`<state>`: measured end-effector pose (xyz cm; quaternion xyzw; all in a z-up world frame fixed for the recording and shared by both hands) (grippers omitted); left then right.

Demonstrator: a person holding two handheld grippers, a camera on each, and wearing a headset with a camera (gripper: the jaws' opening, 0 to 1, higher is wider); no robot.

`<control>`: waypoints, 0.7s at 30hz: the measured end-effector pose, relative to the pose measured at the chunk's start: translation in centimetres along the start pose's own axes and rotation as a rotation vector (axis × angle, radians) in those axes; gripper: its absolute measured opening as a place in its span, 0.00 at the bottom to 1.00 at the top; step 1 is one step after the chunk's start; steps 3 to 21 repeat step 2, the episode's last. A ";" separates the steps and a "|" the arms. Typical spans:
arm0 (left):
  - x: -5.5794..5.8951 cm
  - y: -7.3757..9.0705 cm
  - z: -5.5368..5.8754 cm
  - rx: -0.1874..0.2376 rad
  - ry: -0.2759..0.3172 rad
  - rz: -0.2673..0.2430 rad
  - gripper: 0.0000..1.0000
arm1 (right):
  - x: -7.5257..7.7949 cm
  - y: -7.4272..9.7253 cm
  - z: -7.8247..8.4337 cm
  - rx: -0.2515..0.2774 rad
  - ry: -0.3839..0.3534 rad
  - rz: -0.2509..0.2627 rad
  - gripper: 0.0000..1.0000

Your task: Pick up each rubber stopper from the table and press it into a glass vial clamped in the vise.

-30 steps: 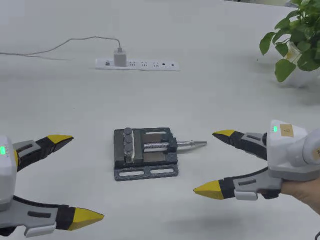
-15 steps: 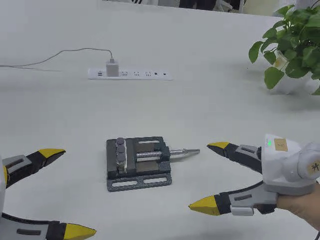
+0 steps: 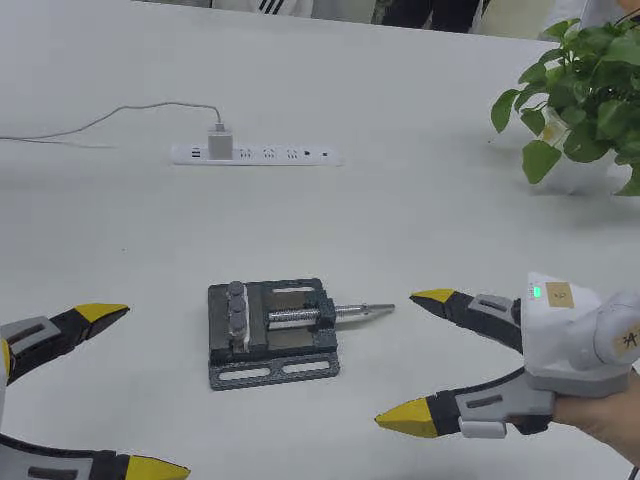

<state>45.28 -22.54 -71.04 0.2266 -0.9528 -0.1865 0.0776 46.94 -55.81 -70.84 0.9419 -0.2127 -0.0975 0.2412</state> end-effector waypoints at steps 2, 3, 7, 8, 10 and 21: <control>0.0 0.0 0.0 0.000 0.000 0.001 0.99 | 0.0 0.0 0.0 0.001 0.001 0.001 0.90; 0.0 0.0 0.0 0.000 0.000 0.001 0.99 | 0.0 0.0 0.0 0.001 0.001 0.001 0.90; 0.0 0.0 0.0 0.000 0.000 0.001 0.99 | 0.0 0.0 0.0 0.001 0.001 0.001 0.90; 0.0 0.0 0.0 0.000 0.000 0.001 0.99 | 0.0 0.0 0.0 0.001 0.001 0.001 0.90; 0.0 0.0 0.0 0.000 0.000 0.001 0.99 | 0.0 0.0 0.0 0.001 0.001 0.001 0.90; 0.0 0.0 0.0 0.000 0.000 0.001 0.99 | 0.0 0.0 0.0 0.001 0.001 0.001 0.90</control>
Point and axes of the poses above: the centre of the closed fingertips' face, and the gripper's own axes: y roughly backward along the fingers, x roughly to its right, z roughly out of its underside, the point moved 9 cm from there along y, roughly backward along the fingers, and after that the axes turned 3 degrees about x, right-handed, at the moved point
